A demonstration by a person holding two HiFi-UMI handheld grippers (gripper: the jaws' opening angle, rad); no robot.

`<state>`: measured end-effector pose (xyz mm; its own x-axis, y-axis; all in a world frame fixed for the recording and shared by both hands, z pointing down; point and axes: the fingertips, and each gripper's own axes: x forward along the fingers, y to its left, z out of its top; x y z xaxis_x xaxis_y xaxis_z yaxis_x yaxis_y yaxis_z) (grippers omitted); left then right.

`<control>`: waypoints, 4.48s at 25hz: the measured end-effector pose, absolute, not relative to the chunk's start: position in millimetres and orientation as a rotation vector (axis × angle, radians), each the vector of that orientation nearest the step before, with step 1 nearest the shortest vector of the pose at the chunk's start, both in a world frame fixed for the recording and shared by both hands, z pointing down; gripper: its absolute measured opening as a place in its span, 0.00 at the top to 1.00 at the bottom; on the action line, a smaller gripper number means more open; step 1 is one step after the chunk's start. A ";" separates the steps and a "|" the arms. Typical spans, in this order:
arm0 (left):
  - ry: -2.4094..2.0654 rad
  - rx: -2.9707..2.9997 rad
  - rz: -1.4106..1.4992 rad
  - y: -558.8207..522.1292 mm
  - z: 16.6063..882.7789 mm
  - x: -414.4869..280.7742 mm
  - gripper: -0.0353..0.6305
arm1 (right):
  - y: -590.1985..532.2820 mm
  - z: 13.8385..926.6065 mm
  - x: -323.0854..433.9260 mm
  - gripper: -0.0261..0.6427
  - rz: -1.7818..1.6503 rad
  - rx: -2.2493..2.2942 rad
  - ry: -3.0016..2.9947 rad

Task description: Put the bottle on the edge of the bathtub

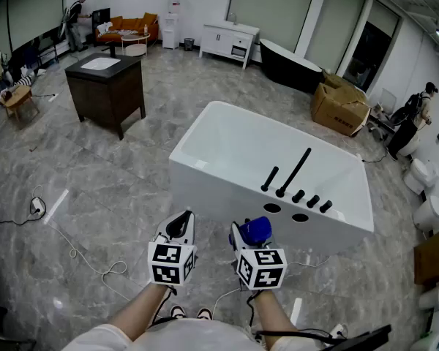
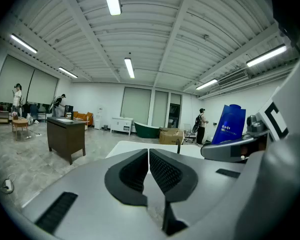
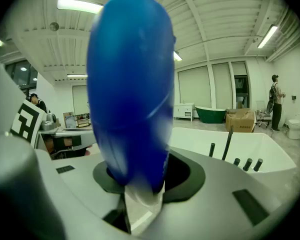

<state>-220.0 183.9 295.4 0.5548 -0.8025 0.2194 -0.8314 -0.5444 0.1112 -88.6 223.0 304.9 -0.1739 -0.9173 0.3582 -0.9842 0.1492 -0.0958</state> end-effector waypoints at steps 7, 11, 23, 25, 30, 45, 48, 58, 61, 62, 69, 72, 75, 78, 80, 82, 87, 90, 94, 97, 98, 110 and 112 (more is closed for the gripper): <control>-1.366 2.593 0.233 182.0 298.9 -232.1 0.91 | 219.8 309.2 -100.6 0.72 0.449 1.856 -2.166; -1.347 2.615 0.247 177.4 301.1 -239.1 0.91 | 216.8 312.3 -106.9 0.72 0.445 1.872 -2.143; -1.295 2.614 0.238 168.9 311.0 -251.1 0.91 | 213.9 318.0 -120.7 0.72 0.470 1.921 -2.103; -1.289 2.609 0.242 167.4 313.1 -252.4 0.91 | 212.5 319.1 -121.6 0.72 0.481 1.926 -2.097; -1.287 2.593 0.247 157.4 314.2 -251.4 0.91 | 203.3 322.1 -115.2 0.72 0.514 1.943 -2.074; -1.319 2.598 0.260 92.0 314.7 -224.0 0.91 | 132.9 328.7 -82.2 0.72 0.541 1.949 -2.081; -1.325 2.596 0.273 76.0 315.8 -211.3 0.91 | 114.4 328.2 -69.6 0.71 0.540 1.945 -2.090; -1.348 2.562 0.340 26.7 332.9 -182.4 0.91 | 59.2 343.8 -36.6 0.71 0.603 1.919 -2.109; -1.359 2.550 0.361 12.6 336.3 -175.4 0.91 | 43.5 346.5 -29.0 0.71 0.619 1.908 -2.119; -1.362 2.547 0.367 7.7 337.2 -173.0 0.91 | 38.0 347.4 -26.4 0.71 0.621 1.904 -2.122; -1.372 2.553 0.392 -25.1 338.7 -157.2 0.91 | 4.0 351.9 -7.2 0.71 0.651 1.913 -2.130; -1.376 2.549 0.390 -37.4 341.0 -150.9 0.91 | -5.1 352.9 0.8 0.71 0.651 1.919 -2.127; -1.376 2.541 0.383 -48.4 343.0 -140.9 0.91 | -10.8 352.9 13.5 0.71 0.650 1.924 -2.117; -1.377 2.538 0.384 -57.4 343.6 -133.4 0.91 | -13.3 352.5 25.7 0.71 0.653 1.929 -2.100; -1.377 2.533 0.384 -61.0 345.0 -130.4 0.91 | -14.5 353.7 34.6 0.71 0.655 1.943 -2.082; -1.369 2.533 0.389 -63.1 346.0 -128.5 0.91 | -16.7 355.1 42.0 0.71 0.665 1.964 -2.064; -1.340 2.548 0.409 -67.8 351.7 -126.4 0.91 | -17.9 362.1 48.0 0.71 0.689 1.993 -2.039; -1.314 2.561 0.408 -71.4 354.4 -117.5 0.91 | -19.2 370.8 53.2 0.71 0.730 2.003 -2.015; -1.289 2.564 0.399 -80.2 358.6 -108.0 0.91 | -25.2 372.7 56.2 0.71 0.735 2.012 -2.023; -1.276 2.575 0.364 -95.3 355.5 -101.3 0.91 | -37.1 365.9 61.6 0.71 0.712 2.045 -2.039; -1.272 2.583 0.360 -102.0 354.7 -99.8 0.91 | -42.1 364.3 62.4 0.71 0.699 2.052 -2.039; -1.182 2.633 0.368 -190.6 349.7 -89.0 0.91 | -110.8 354.5 72.0 0.71 0.692 2.148 -1.967; -1.169 2.640 0.364 -206.5 348.5 -86.8 0.91 | -122.9 352.4 73.7 0.71 0.687 2.157 -1.956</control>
